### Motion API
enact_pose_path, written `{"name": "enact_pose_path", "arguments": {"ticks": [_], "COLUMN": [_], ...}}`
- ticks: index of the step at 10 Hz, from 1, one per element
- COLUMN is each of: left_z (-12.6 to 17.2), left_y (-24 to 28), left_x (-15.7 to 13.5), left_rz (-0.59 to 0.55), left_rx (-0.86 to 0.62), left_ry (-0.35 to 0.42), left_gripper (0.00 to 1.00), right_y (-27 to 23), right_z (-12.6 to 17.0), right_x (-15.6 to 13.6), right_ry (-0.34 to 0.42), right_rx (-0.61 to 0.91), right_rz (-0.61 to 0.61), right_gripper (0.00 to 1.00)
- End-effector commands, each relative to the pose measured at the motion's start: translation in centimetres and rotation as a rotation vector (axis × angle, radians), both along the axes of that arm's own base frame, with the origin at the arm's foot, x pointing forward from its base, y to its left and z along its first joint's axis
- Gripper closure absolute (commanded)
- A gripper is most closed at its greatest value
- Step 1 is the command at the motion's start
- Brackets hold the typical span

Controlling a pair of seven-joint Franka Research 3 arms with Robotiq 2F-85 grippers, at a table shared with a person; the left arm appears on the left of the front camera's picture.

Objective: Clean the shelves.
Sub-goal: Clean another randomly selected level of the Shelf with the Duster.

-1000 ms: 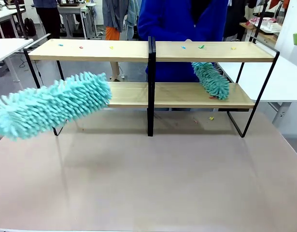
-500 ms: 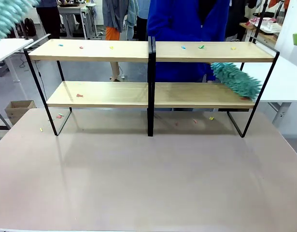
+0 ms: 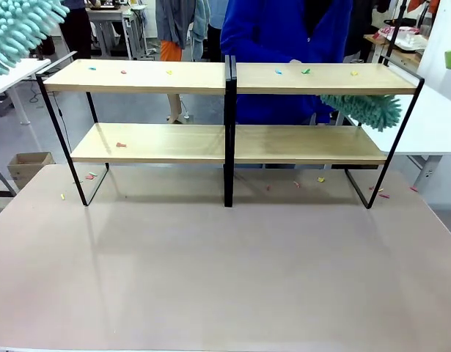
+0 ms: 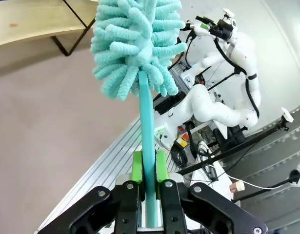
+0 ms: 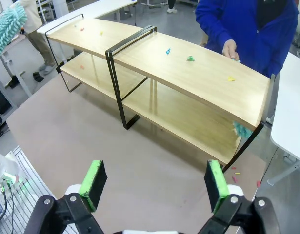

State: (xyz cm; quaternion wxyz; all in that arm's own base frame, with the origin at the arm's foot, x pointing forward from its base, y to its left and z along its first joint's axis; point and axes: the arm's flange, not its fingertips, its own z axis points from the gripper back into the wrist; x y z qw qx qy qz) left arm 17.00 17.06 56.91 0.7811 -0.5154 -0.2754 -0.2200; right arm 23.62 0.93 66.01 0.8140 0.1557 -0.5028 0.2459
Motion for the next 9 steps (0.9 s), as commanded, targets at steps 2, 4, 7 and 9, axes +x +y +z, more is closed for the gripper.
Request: {"name": "enact_pose_path", "arguments": {"ticks": [2, 4, 7, 9], "left_z": [0.4, 0.4, -0.2, -0.2], "left_y": [0.2, 0.2, 0.1, -6.8], "left_x": [0.0, 0.0, -0.1, -2.6], "left_rz": [-0.005, -0.005, 0.007, -0.238], "left_rx": [-0.014, -0.014, -0.003, 0.304], "left_ry": [-0.033, -0.033, -0.005, -0.026], "left_gripper": [0.88, 0.88, 0.88, 0.88], "right_y": [0.0, 0.0, 0.0, 0.0], "right_z": [0.0, 0.0, 0.0, 0.0], "right_x": [0.0, 0.0, 0.0, 0.0], "right_ry": [0.001, 0.001, 0.001, 0.001], "right_rx": [0.002, 0.002, 0.002, 0.002], "right_rz": [0.002, 0.002, 0.002, 0.002], "right_gripper": [0.0, 0.0, 0.0, 0.0]}}
